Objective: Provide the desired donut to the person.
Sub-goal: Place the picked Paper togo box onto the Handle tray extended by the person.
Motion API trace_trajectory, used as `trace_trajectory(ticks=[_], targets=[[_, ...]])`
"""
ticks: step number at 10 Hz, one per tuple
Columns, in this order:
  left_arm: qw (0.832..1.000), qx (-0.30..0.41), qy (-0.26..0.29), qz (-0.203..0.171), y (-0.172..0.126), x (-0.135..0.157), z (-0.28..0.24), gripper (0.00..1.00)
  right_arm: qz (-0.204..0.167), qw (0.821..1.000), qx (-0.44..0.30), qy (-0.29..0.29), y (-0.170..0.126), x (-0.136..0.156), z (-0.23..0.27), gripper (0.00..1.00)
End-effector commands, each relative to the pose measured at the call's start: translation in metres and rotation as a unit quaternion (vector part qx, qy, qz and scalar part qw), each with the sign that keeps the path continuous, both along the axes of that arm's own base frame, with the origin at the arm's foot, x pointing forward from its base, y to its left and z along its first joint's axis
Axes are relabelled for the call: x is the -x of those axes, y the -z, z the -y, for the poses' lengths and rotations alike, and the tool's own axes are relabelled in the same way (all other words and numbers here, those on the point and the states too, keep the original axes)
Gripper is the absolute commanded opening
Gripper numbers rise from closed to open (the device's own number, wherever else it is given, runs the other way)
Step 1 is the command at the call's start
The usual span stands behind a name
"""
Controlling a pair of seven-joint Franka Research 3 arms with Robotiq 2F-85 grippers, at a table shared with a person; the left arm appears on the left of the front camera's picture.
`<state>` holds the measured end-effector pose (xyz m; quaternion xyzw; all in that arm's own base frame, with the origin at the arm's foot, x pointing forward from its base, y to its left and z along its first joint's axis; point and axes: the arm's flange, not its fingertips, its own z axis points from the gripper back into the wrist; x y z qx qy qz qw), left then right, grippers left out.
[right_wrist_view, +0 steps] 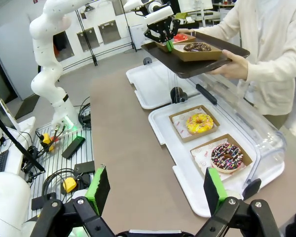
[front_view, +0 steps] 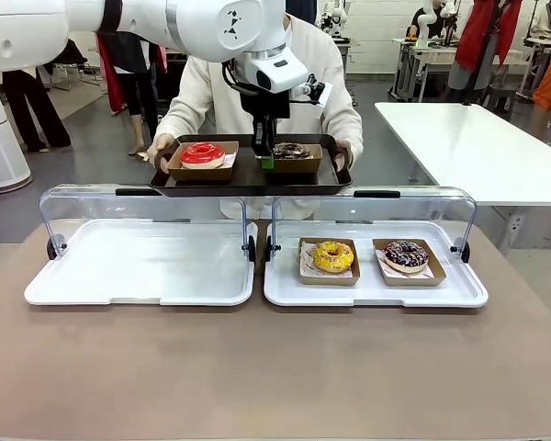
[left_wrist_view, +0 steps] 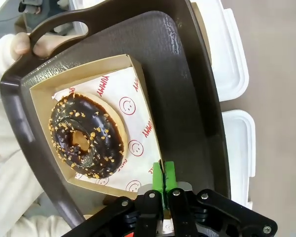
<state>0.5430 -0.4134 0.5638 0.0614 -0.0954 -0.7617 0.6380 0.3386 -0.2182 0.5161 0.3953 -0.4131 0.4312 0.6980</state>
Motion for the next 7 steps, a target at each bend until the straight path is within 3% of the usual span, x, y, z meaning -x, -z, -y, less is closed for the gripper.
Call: trace_trajectory(ticks=[1,2,3,4,5,7], targets=[[1.0,-0.013,-0.002,0.008,-0.004,-0.0079,0.0068,0.01,0.003,1.0,-0.006,0.0,-0.0003,-0.0001,0.0003,1.0],[1.0,-0.012,-0.004,0.007,-0.0028,-0.0087,0.0084,0.37,0.003,1.0,-0.006,0.0,-0.0003,-0.0001,0.0003,1.0],[1.0,-0.013,0.0,0.007,-0.0038,-0.0101,0.0095,0.58,0.003,1.0,-0.006,0.0,-0.0003,-0.0001,0.0003,1.0],[1.0,-0.01,-0.001,0.007,-0.0051,-0.0103,0.0096,0.93,0.003,1.0,-0.006,0.0,-0.0003,-0.0001,0.0003,1.0],[1.0,-0.008,-0.003,0.007,-0.005,-0.0093,0.0096,1.0,0.003,1.0,-0.006,0.0,-0.0003,-0.0001,0.0003,1.0],[1.0,-0.009,-0.001,0.004,-0.005,-0.0102,0.0108,1.0,0.003,1.0,-0.006,0.0,-0.0003,-0.0001,0.0003,1.0]])
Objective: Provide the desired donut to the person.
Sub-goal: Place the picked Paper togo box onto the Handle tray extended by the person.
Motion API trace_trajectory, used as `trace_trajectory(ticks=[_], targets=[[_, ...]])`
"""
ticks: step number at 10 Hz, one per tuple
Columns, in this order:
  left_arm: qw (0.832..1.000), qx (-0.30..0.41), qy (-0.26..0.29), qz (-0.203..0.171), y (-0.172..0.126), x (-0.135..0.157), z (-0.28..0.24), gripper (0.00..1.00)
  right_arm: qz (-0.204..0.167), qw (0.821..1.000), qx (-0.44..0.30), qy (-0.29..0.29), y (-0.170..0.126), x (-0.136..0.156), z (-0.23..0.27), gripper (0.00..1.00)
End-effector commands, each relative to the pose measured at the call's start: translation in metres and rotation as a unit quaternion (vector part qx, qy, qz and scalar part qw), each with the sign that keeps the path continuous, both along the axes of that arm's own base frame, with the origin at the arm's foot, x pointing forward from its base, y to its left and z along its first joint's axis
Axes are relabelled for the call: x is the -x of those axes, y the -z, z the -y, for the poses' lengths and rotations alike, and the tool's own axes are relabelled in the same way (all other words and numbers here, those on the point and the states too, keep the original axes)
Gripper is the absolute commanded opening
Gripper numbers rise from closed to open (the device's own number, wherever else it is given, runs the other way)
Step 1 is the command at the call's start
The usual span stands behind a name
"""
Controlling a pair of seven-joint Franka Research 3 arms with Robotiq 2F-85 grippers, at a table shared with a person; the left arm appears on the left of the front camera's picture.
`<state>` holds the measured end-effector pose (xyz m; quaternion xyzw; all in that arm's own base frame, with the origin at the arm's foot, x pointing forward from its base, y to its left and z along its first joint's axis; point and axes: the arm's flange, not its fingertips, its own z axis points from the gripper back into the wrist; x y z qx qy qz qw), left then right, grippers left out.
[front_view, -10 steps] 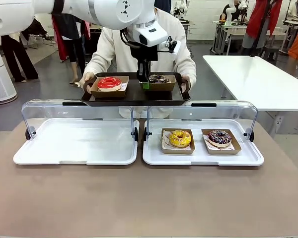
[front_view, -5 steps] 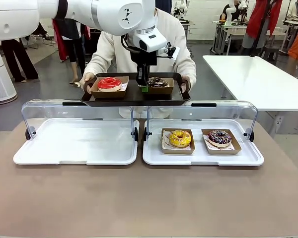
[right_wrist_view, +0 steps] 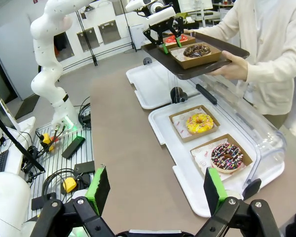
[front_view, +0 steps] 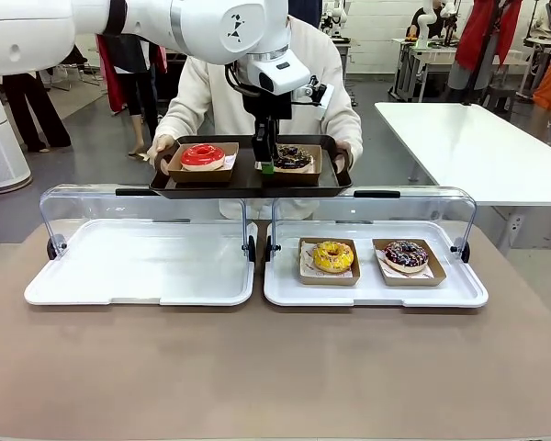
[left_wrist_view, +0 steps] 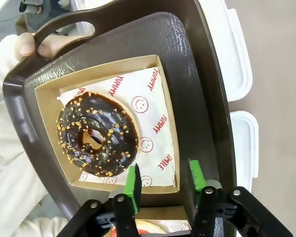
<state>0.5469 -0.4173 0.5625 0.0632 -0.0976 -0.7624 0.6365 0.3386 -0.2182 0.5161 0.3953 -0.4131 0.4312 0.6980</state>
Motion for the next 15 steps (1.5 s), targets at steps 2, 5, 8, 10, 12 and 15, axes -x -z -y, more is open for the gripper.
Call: trace_trajectory(ticks=[2,5,8,10,12,15], targets=[[1.0,-0.006,-0.003,-0.002,-0.006,-0.005,0.007,0.98,0.003,1.0,-0.006,0.0,0.0,0.0,0.0,1.0],[1.0,-0.004,0.0,-0.006,-0.008,-0.005,0.006,1.0,0.003,1.0,-0.006,0.0,0.0,0.0,0.0,1.0],[1.0,0.003,-0.003,-0.021,-0.012,-0.004,0.003,1.0,0.003,1.0,-0.006,0.0,0.0,0.0,0.0,1.0],[0.999,0.018,0.0,-0.032,-0.024,0.018,-0.012,1.0,0.003,1.0,-0.006,0.0,0.0,0.0,0.0,1.0],[0.998,0.04,0.032,-0.036,-0.044,0.052,-0.066,1.0,0.003,1.0,-0.006,0.0,0.0,0.0,0.0,1.0],[0.995,0.08,0.044,-0.028,-0.054,0.101,-0.181,1.0,0.003,1.0,-0.006,0.0,0.0,0.0,0.0,1.0]])
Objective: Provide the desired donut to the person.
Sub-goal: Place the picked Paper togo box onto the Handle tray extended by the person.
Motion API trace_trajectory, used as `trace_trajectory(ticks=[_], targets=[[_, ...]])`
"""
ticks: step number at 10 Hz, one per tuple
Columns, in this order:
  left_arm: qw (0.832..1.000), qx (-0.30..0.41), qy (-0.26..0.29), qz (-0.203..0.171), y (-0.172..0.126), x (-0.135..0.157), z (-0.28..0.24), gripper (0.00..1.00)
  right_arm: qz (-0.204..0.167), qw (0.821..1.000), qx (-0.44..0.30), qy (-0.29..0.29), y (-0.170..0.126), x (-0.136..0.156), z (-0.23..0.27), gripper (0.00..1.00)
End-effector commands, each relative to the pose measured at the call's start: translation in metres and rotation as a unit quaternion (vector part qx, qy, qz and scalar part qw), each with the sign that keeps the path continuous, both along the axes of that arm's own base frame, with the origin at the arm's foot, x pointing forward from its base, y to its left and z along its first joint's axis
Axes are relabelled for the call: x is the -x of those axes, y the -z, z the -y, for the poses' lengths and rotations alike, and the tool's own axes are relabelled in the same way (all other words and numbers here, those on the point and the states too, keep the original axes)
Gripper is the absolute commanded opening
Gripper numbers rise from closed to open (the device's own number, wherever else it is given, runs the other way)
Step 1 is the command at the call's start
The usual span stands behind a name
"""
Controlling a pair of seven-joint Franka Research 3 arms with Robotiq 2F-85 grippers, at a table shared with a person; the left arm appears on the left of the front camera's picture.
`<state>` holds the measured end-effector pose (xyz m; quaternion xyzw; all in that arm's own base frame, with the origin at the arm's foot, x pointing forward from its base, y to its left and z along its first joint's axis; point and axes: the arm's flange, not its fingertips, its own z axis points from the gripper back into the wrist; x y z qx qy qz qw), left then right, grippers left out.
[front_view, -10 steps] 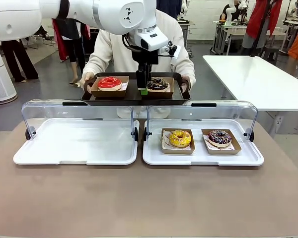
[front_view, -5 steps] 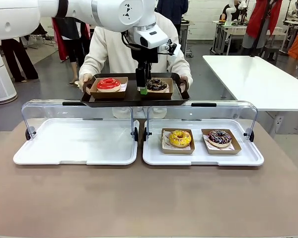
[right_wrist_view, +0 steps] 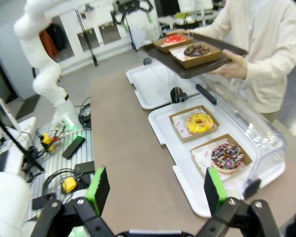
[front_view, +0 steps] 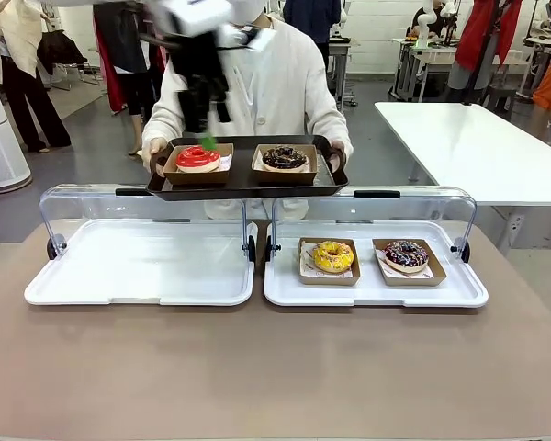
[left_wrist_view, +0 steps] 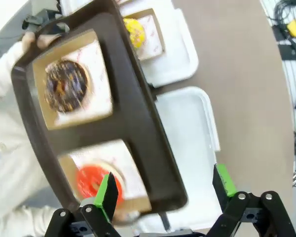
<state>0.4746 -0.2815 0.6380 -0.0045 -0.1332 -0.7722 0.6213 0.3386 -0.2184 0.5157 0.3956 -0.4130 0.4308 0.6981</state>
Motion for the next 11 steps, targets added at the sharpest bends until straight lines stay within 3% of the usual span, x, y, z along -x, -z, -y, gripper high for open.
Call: trace_trajectory(ticks=[1,2,6,8,10,11], targets=[[1.0,0.014,0.003,0.003,0.026,0.039,-0.078,1.0,0.003,1.0,-0.005,0.0,-0.001,0.0,0.0,1.0],[1.0,0.019,-0.013,0.004,0.036,0.051,-0.111,1.0,0.003,1.0,-0.005,0.0,-0.001,0.0,0.0,1.0],[0.998,0.03,-0.056,-0.031,0.056,0.039,-0.191,1.0,0.003,1.0,-0.005,0.0,-0.001,0.0,0.0,1.0],[0.997,0.025,-0.063,-0.046,0.067,0.027,-0.206,1.0,0.003,1.0,-0.005,0.0,-0.001,0.0,0.0,1.0],[0.997,0.004,-0.053,-0.061,0.081,0.039,-0.197,1.0,0.003,1.0,-0.005,0.0,-0.001,0.0,0.0,1.0],[0.996,0.024,-0.072,-0.054,0.07,0.03,-0.205,1.0,0.003,1.0,-0.005,0.0,-0.001,0.0,0.0,1.0]])
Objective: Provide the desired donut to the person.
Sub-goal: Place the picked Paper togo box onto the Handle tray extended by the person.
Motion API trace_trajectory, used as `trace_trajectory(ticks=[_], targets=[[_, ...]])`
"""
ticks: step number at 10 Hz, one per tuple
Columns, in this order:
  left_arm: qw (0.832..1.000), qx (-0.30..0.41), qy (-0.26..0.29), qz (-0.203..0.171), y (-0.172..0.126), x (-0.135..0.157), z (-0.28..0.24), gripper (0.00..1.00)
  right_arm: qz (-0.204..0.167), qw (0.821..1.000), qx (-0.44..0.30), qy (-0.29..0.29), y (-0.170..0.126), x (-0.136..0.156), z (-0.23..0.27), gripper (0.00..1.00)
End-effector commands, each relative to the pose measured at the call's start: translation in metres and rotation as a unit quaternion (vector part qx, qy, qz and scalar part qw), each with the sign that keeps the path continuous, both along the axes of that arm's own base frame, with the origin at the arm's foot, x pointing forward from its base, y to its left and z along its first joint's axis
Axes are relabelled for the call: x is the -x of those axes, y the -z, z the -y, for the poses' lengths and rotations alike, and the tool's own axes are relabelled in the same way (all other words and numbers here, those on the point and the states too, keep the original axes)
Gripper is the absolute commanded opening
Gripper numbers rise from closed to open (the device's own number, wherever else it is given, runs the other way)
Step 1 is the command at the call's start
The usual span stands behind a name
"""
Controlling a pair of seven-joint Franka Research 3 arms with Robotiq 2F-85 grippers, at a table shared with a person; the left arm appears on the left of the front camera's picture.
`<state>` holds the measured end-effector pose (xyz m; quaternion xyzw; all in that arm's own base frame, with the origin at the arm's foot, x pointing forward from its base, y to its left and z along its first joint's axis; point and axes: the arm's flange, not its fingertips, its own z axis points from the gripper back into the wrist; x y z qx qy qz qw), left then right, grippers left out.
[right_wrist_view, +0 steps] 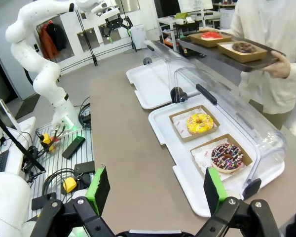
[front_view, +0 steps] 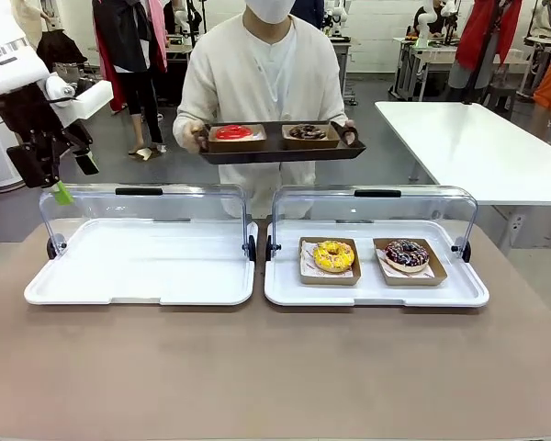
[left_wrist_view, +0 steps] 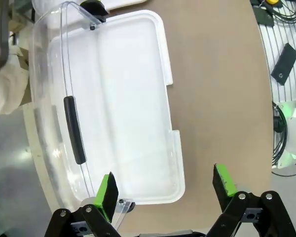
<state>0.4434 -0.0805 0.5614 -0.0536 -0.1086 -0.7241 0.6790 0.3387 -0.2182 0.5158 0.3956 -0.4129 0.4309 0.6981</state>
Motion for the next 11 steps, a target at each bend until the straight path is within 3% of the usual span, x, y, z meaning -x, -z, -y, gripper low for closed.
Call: trace_trajectory(ticks=[1,8,9,11], targets=[[1.0,0.006,-0.005,0.007,-0.007,-0.001,-0.004,1.0,0.003,1.0,-0.006,0.0,-0.001,0.0,0.0,1.0],[1.0,0.002,-0.002,0.004,-0.004,-0.001,-0.002,1.0,0.003,1.0,-0.006,0.0,-0.001,0.0,0.0,1.0],[0.997,0.064,-0.003,-0.033,-0.003,-0.017,-0.038,1.0,0.003,1.0,-0.006,0.0,-0.001,0.0,0.0,1.0],[0.98,0.195,-0.024,-0.041,0.019,-0.027,-0.118,1.0,0.003,1.0,-0.006,0.0,-0.001,0.0,0.0,1.0]])
